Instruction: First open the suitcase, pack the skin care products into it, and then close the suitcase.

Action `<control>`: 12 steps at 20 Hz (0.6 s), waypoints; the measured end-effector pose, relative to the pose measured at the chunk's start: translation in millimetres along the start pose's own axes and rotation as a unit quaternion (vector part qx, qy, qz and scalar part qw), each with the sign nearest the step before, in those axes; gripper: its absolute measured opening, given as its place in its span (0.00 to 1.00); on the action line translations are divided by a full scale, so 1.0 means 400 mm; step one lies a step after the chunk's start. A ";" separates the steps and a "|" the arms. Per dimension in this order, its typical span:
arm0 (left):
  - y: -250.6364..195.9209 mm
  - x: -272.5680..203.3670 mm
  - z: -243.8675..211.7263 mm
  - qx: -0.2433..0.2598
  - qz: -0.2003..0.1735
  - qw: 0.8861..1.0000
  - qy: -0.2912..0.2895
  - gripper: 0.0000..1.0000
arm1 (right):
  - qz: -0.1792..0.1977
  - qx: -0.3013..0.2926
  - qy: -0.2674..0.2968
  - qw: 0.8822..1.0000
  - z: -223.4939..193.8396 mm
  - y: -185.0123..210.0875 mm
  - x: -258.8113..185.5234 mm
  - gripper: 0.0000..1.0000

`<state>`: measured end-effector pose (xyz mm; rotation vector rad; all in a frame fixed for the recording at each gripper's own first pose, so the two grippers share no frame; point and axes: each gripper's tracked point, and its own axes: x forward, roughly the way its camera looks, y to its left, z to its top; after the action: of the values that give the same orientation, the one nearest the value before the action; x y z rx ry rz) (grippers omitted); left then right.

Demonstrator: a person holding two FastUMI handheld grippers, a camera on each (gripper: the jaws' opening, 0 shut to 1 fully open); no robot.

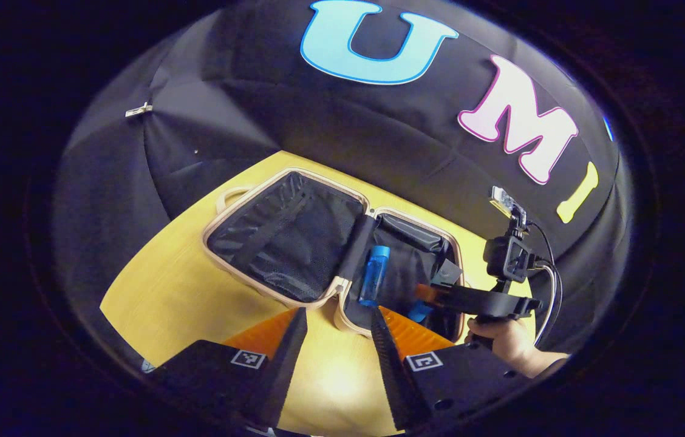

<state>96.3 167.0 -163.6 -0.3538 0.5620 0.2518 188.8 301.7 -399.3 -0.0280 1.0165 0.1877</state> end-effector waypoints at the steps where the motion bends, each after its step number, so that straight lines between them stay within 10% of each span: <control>1: 0.023 -0.002 0.004 0.005 0.009 1.000 0.001 0.69 | -0.005 0.005 -0.013 1.000 0.018 0.004 0.009 0.14; 6: 0.170 0.015 0.072 0.003 0.053 0.998 -0.023 0.69 | -0.009 0.021 -0.048 0.999 0.057 -0.017 -0.042 0.39; 12: 0.396 0.109 0.190 -0.020 0.094 0.994 -0.052 0.74 | 0.028 0.065 -0.192 0.979 0.163 -0.061 -0.240 0.97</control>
<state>116.1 346.9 -168.5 -0.3242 0.4891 0.4612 198.9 271.3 -285.2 0.1519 0.6422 0.1698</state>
